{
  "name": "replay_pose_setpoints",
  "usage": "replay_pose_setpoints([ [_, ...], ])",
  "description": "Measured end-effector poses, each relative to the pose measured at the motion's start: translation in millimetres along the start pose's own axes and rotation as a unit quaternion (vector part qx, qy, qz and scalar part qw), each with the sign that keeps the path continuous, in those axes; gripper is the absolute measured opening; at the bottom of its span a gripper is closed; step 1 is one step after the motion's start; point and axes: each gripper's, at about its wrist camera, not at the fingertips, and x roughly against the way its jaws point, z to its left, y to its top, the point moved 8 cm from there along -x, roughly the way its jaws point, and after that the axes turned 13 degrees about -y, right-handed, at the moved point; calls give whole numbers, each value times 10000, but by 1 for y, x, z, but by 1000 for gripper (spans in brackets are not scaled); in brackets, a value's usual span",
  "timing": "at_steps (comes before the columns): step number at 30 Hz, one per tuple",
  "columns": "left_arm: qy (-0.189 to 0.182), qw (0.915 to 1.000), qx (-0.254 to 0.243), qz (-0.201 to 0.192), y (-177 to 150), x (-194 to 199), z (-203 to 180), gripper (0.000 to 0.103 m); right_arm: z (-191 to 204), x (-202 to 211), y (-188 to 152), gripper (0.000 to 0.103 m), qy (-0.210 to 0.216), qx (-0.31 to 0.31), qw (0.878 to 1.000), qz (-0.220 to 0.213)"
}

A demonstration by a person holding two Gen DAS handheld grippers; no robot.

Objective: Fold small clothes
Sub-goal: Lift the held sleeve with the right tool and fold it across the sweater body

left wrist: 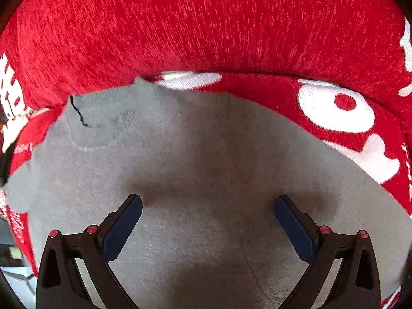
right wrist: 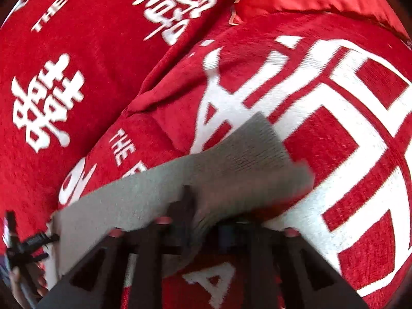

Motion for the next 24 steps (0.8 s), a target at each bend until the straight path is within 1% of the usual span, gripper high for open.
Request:
replay_pose_setpoints([
  [1,-39,10000,-18,-32,-5,4,0,103,-3,0,1,45,201,-110,9997,14],
  [2,-159,9998,-84,16,-14,7,-2,103,-5,1,1,51,371,-197,9991,29],
  [3,-348,9993,-143,55,-25,11,-4,103,-9,2,1,52,527,-333,9980,34],
  [6,-611,9978,-249,8,-49,25,-2,103,-10,0,2,54,767,-534,9956,53],
  [7,-635,9977,-228,-109,-50,31,3,103,-8,0,2,54,770,-541,9955,57],
  [9,-455,9982,-135,-368,-40,39,16,103,-3,-1,1,54,692,-465,9965,59],
  [10,-342,9986,-43,-403,-32,39,22,103,3,-2,1,54,659,-367,9971,60],
  [11,-352,9987,42,-365,-28,37,27,103,7,-2,0,53,656,-280,9974,75],
  [12,-405,9987,126,-298,-22,33,30,103,14,-2,0,42,686,-163,9975,88],
  [13,-431,9986,179,-244,-17,28,31,103,17,-3,0,34,660,-92,9977,95],
  [14,-428,9987,220,-156,-12,20,32,103,20,-6,-1,22,524,24,9985,165],
  [15,-370,9990,224,-72,-14,13,24,103,20,-9,-2,17,420,79,9988,234],
  [16,-312,9993,207,20,-16,4,24,103,21,-11,-2,17,360,91,9990,246],
  [17,-346,9991,239,-84,-20,1,24,103,22,-10,0,14,315,125,9993,172],
  [18,-354,9986,293,-255,-24,5,24,103,23,-11,-1,14,248,192,9994,126],
  [20,-432,9980,302,-341,-39,11,22,103,24,-11,-2,14,143,258,9996,41],
  [22,-455,9976,85,-507,-54,18,19,103,27,-12,-1,14,37,334,9994,9],
  [24,-454,9967,-30,-665,-64,22,16,103,30,-13,0,14,-29,385,9993,-9],
])
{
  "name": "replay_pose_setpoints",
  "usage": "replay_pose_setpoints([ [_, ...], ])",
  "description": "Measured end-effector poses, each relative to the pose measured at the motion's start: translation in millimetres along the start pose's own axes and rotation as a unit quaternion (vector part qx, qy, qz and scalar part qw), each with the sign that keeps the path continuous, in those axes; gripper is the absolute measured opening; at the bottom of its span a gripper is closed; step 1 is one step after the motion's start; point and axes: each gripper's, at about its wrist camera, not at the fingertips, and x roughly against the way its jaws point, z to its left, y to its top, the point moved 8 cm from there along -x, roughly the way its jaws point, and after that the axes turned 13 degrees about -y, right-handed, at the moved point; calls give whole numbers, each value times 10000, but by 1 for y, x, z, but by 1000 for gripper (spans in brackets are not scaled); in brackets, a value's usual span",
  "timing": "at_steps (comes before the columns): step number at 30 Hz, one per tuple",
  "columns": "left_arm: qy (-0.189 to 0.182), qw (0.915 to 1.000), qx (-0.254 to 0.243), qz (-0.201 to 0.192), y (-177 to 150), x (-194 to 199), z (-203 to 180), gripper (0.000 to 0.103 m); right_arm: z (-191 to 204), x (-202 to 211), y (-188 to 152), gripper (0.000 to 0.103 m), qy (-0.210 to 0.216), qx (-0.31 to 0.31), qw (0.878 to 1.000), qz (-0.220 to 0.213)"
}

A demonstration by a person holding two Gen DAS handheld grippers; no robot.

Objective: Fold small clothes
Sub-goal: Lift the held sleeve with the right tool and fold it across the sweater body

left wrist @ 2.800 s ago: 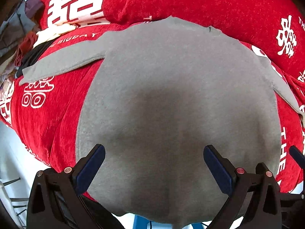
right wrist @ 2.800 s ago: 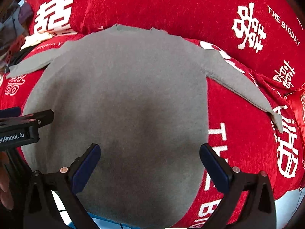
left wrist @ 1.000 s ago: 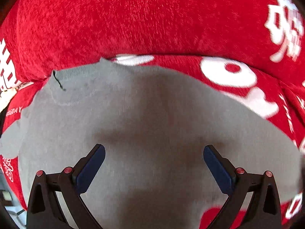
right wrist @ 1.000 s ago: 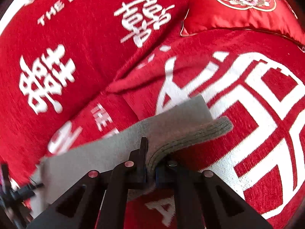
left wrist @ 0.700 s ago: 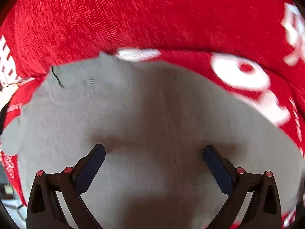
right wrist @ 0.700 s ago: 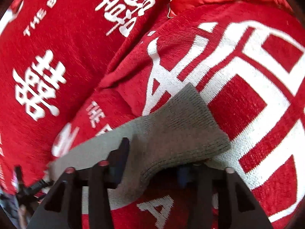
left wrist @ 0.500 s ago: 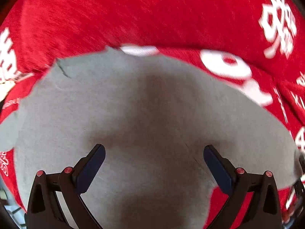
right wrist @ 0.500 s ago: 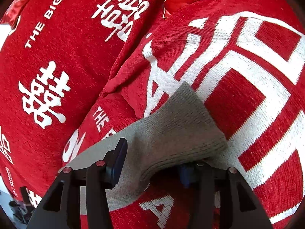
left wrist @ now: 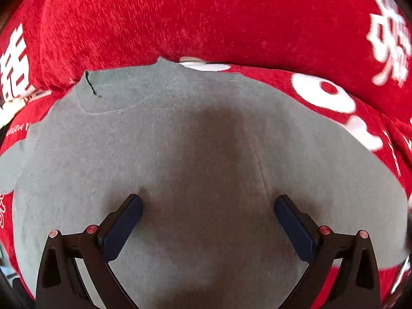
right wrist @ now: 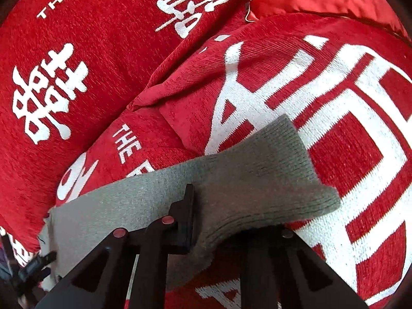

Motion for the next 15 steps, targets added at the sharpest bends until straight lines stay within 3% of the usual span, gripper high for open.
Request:
replay_pose_setpoints([
  [5,-73,9998,117,170,-17,9,-8,103,4,10,5,6,-121,196,9997,-35],
  [9,-552,9972,-78,505,-25,22,-12,103,20,46,17,6,-85,365,9985,-404],
  [13,-668,9976,44,200,-35,56,17,103,61,88,29,6,34,625,9954,-731],
  [15,-738,9967,324,127,-41,69,50,103,95,113,29,6,153,871,9919,-908],
])
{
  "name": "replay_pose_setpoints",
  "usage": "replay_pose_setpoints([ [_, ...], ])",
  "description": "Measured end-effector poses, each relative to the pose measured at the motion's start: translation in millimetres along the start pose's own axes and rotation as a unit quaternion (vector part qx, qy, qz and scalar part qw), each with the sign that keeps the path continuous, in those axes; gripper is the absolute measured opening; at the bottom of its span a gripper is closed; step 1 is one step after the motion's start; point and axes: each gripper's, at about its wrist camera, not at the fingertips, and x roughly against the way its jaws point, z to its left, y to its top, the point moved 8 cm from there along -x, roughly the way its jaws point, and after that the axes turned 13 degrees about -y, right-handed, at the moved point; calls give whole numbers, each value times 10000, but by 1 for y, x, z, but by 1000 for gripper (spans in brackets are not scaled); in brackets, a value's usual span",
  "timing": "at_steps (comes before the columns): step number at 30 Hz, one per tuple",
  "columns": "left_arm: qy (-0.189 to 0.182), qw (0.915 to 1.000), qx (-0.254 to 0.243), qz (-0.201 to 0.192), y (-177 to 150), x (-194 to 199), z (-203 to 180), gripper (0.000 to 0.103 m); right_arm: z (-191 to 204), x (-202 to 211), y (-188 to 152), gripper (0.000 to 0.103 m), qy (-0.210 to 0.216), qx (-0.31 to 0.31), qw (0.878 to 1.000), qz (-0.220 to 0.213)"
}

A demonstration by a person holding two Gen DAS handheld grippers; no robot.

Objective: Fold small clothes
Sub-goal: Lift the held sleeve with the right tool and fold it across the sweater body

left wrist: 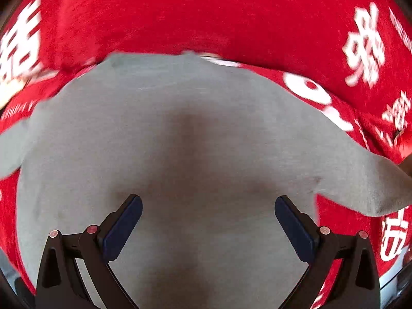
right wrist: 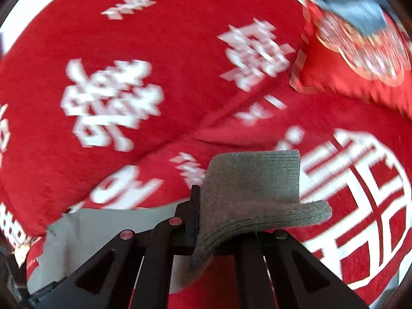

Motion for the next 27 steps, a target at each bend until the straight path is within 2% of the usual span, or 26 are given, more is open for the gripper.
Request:
replay_pose_setpoints([
  [4,-30,9971,738,-175,0,26,79,103,104,66,7,6,397,686,9955,-515],
  [8,-107,9913,1227,-470,-8,59,146,103,218,126,-18,6,862,1335,9836,-854],
  [11,-179,9847,1594,-688,-19,85,195,103,308,146,-62,6,990,1957,9715,-905],
  [16,-366,9751,2014,-855,-43,103,249,103,414,125,-159,6,910,2846,9530,-499],
  [19,-463,9740,2024,-905,-53,107,269,103,451,102,-219,6,749,3336,9394,-272],
  [22,-607,9731,2027,-910,-63,107,281,103,465,75,-268,6,522,3705,9273,-59],
  [26,-747,9706,2058,-998,-71,107,293,103,480,51,-306,6,291,4010,9155,135],
  [27,-772,9694,2093,-1022,-72,108,295,103,481,47,-314,9,247,4113,9109,207],
])
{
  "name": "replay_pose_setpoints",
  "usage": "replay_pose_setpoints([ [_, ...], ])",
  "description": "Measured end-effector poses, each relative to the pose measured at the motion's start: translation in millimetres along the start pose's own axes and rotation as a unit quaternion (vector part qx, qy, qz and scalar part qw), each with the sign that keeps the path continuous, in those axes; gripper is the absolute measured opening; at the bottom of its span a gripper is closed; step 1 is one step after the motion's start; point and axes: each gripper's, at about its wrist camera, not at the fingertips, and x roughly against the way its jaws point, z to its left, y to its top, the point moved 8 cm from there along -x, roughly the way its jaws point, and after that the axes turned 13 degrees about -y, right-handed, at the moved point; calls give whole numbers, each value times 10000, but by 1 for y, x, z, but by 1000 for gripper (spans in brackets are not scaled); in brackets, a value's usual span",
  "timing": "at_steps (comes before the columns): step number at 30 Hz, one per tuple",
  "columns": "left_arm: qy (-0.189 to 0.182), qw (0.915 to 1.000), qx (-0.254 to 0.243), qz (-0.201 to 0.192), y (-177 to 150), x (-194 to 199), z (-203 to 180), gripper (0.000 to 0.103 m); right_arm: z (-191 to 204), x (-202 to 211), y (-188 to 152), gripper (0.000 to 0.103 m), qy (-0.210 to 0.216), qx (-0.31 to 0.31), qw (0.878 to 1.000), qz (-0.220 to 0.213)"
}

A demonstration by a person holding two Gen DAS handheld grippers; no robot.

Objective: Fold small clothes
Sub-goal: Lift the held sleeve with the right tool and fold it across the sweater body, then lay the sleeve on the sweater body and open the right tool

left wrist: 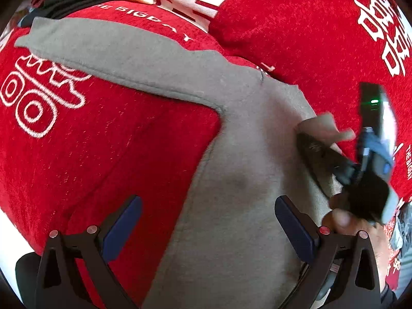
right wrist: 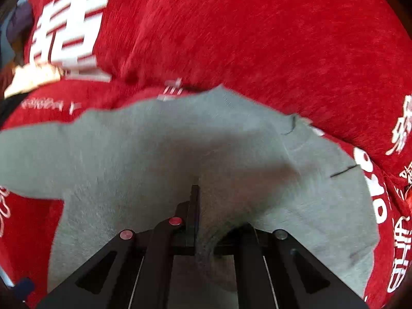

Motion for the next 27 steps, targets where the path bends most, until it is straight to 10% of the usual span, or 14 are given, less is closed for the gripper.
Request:
replay_pose_setpoints([
  [2,-88,9999,129,-54,0,4,7,103,11,0,-6,22,-20,282,9996,82],
  [5,-141,9994,278,-179,1,15,13,103,25,21,-9,77,194,898,9957,-142],
  [13,-31,9990,89,-438,13,32,-11,103,-34,121,-1,79,1353,570,9843,-979],
  [19,-211,9976,-627,-194,22,-4,-93,103,-170,26,-26,79,-144,-376,9992,78],
  [22,-199,9937,-1093,149,23,-49,-137,103,-196,-18,-51,79,-239,-550,9964,594],
  [27,1014,9766,-1753,727,17,-115,-122,103,-188,-26,-77,79,-1,-448,9971,608],
])
